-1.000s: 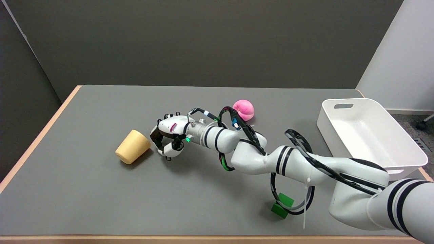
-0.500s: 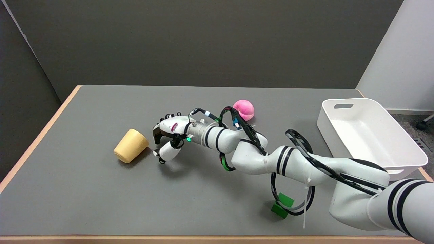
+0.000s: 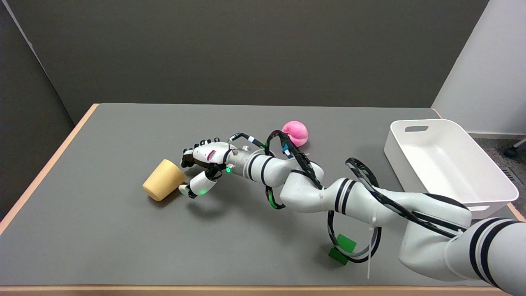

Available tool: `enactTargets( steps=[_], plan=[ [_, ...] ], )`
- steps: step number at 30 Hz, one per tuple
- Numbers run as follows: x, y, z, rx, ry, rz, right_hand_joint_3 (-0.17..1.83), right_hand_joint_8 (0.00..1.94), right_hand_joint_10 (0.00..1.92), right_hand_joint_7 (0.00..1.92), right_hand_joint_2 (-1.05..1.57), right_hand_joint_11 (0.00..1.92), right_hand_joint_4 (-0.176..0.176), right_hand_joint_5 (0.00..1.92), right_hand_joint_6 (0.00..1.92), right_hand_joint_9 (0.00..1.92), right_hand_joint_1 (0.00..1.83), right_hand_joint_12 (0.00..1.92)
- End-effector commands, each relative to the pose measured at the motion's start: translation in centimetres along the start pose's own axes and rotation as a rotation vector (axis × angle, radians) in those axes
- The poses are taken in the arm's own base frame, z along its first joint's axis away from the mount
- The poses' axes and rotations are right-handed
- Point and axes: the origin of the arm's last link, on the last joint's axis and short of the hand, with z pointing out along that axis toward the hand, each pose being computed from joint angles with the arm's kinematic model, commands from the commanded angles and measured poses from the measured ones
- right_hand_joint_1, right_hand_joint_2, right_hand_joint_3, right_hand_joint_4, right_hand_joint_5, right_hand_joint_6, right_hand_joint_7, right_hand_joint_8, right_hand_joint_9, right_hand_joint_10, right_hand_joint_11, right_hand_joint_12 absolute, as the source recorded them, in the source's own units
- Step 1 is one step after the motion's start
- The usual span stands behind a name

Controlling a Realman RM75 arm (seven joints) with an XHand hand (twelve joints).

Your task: Pick up the yellow cup.

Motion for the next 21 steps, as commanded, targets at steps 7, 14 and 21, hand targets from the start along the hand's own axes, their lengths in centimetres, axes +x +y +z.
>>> enactTargets(
  steps=[7, 14, 21],
  plan=[
    [-1.6, -1.2, 0.2, 0.017, -0.020, 0.039, 0.78, 0.53, 0.88, 0.36, 0.71, 0.00, -0.166, 0.33, 0.71, 0.20, 0.46, 1.19],
    [-1.5, -1.5, 0.1, 0.026, -0.017, 0.024, 0.89, 0.58, 0.84, 0.41, 0.71, 0.02, -0.111, 0.48, 1.05, 0.23, 0.46, 1.14],
    [-1.7, -1.9, 0.1, 0.033, -0.016, -0.001, 0.52, 0.66, 0.84, 0.43, 1.09, 0.07, 0.016, 0.62, 1.64, 0.27, 0.89, 1.04]
  ],
)
